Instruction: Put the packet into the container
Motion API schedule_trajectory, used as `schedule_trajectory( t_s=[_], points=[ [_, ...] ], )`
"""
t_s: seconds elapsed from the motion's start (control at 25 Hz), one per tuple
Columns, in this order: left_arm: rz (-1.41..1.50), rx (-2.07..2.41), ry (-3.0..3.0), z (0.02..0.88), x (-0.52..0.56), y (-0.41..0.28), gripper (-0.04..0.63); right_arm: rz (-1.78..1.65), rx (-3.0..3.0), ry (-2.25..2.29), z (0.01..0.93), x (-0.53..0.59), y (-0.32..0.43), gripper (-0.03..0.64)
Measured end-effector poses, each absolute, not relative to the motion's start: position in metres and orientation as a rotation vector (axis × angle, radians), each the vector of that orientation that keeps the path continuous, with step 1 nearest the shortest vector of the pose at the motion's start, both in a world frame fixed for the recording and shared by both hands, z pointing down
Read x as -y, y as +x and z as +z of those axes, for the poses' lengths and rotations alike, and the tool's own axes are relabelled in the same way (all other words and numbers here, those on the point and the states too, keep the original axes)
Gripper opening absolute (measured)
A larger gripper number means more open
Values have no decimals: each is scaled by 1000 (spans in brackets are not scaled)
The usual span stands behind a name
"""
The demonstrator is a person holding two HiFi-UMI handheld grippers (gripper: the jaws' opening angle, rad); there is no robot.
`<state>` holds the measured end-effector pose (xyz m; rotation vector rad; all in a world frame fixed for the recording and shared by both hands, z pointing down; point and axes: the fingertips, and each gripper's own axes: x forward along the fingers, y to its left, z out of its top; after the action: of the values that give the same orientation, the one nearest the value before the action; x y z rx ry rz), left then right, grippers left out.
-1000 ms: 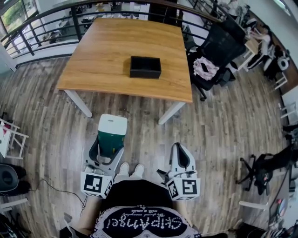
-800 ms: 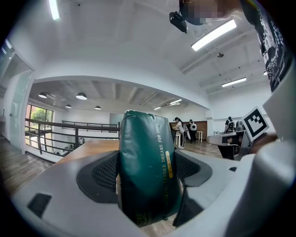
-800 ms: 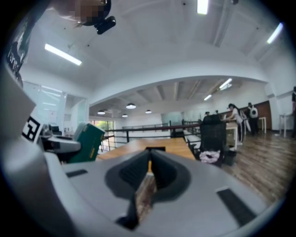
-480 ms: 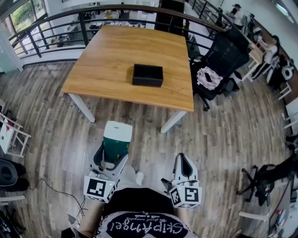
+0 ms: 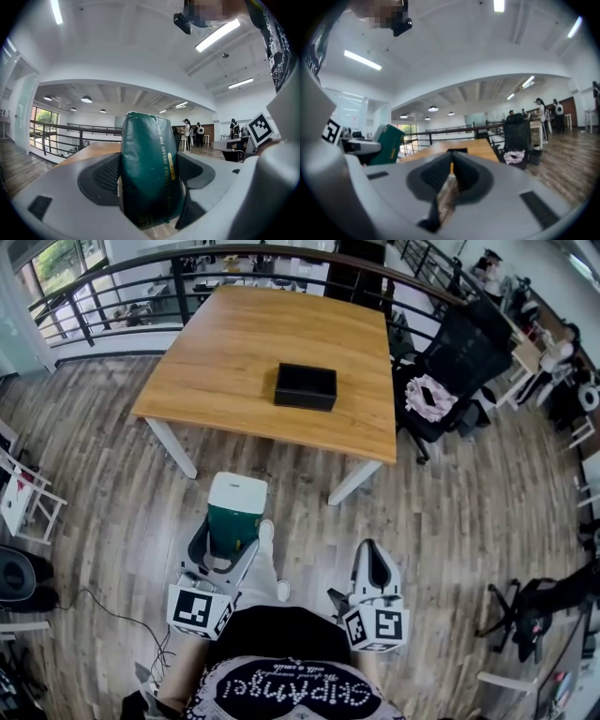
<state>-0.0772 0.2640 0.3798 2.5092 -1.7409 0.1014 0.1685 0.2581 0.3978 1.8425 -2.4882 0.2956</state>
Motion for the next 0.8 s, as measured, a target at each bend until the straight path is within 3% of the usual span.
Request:
schedule_trajectory(
  t_s=[0.8],
  points=[
    [93,1701,2499,386,-135,-97,379,325,2423,1861,404,-145,154,38]
  ],
)
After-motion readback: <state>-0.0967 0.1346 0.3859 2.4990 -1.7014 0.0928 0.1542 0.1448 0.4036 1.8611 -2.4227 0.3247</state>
